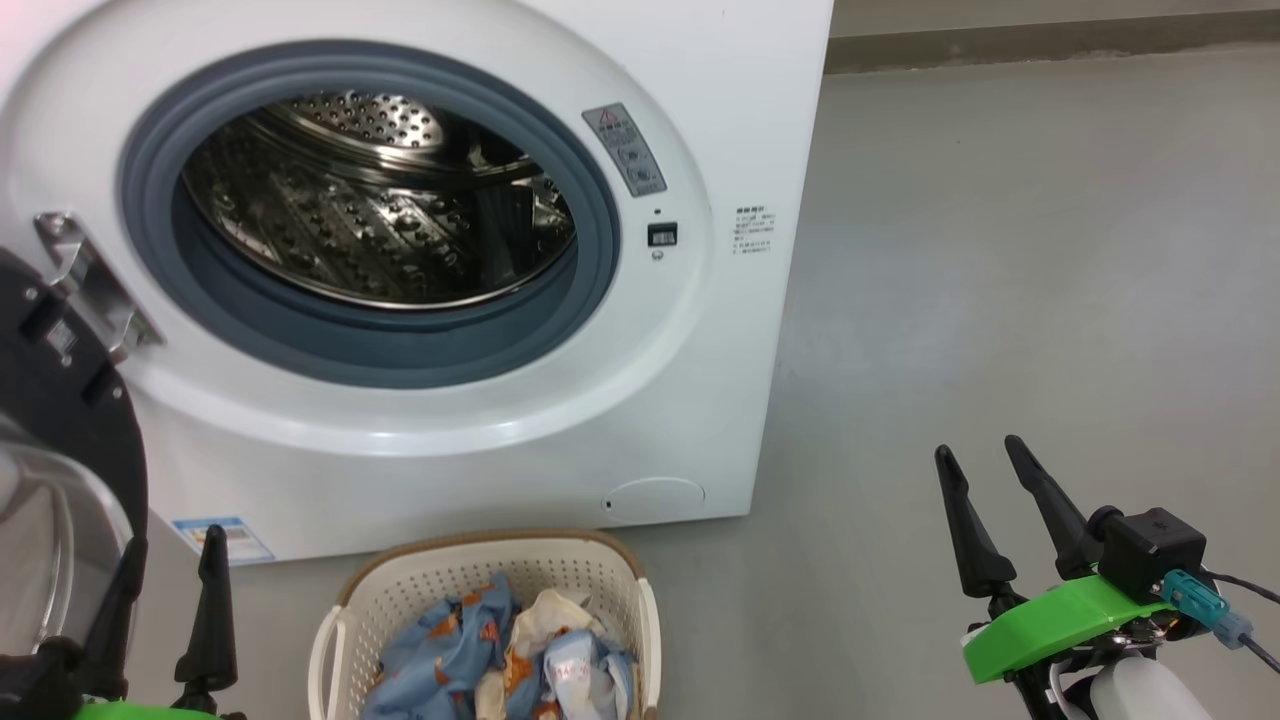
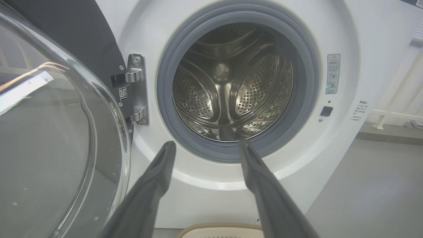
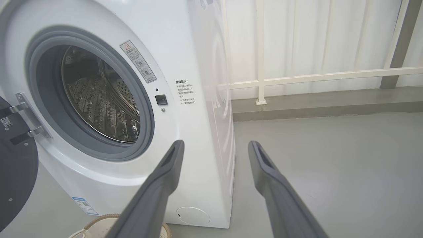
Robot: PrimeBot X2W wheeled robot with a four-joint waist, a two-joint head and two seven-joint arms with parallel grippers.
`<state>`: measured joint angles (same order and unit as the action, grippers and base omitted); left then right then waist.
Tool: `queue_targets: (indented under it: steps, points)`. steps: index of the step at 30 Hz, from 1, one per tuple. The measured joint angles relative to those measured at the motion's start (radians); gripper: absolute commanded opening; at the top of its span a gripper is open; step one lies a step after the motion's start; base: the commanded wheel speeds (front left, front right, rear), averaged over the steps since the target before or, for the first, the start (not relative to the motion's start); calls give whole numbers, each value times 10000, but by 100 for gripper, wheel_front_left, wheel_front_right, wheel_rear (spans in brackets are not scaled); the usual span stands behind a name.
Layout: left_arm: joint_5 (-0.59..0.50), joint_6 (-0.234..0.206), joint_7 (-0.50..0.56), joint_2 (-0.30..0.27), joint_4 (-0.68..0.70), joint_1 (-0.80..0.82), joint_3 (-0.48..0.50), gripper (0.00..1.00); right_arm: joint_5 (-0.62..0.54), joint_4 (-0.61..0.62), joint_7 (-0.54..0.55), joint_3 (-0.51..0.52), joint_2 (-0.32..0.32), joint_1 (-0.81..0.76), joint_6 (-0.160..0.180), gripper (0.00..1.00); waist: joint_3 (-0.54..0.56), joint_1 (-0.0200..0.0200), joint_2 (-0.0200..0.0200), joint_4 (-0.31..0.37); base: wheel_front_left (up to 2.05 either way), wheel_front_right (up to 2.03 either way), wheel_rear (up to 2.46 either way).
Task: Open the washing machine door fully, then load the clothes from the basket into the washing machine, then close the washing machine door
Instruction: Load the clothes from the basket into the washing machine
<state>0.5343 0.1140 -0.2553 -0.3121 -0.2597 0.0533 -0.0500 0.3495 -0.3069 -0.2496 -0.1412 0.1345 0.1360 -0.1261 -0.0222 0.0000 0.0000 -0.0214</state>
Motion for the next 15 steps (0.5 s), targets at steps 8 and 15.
queue_targets:
  steps: [8,15]
  points:
    - [-2,8,0,75,2,1,86,100,0,0,0,-2,-13,1,0,100,-18,0,0,-14,66,-66,0]
    - [-2,10,0,94,2,1,109,100,-2,-2,0,-8,-13,1,0,100,-19,0,0,-17,1,-1,0]
